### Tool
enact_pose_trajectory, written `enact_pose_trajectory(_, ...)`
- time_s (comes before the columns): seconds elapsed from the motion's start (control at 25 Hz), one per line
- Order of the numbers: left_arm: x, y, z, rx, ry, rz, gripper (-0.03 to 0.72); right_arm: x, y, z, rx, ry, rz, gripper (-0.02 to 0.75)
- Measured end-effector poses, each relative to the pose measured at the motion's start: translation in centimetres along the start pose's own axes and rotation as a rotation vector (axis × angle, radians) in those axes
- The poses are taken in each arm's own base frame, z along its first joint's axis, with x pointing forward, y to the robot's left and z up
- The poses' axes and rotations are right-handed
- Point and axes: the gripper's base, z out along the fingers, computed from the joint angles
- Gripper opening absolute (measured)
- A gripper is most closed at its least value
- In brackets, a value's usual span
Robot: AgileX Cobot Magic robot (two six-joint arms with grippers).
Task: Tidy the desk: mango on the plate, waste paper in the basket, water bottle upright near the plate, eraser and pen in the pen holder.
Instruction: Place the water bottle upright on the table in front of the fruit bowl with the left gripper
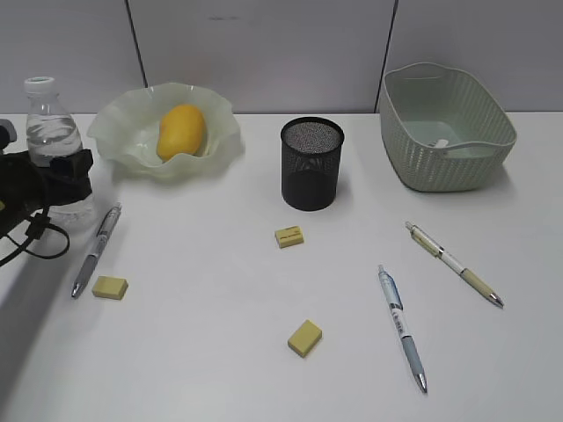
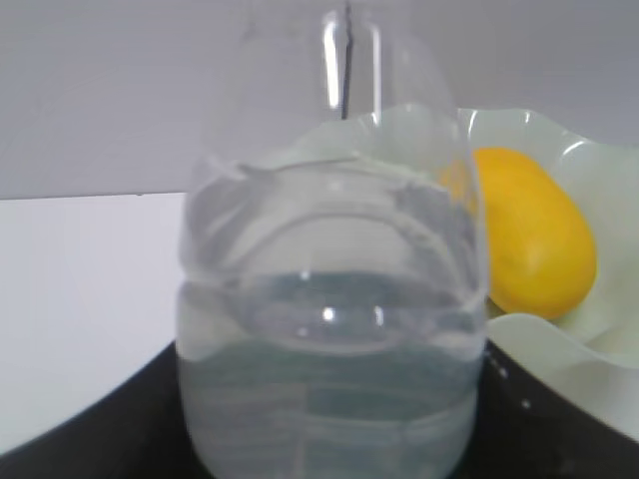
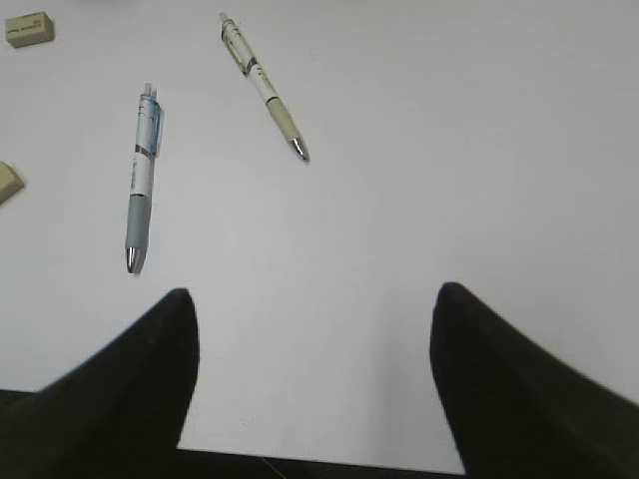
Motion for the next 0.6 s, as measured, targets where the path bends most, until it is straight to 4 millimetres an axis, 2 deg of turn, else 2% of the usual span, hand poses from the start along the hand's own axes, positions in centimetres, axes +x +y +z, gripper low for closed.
enact_pose_trajectory(0.6, 1.1, 0.1, 0.2, 0.002, -0.02, 0.009, 0.495, 0.0, 0.0, 0.0, 0.0, 0.0, 0.0, 0.566)
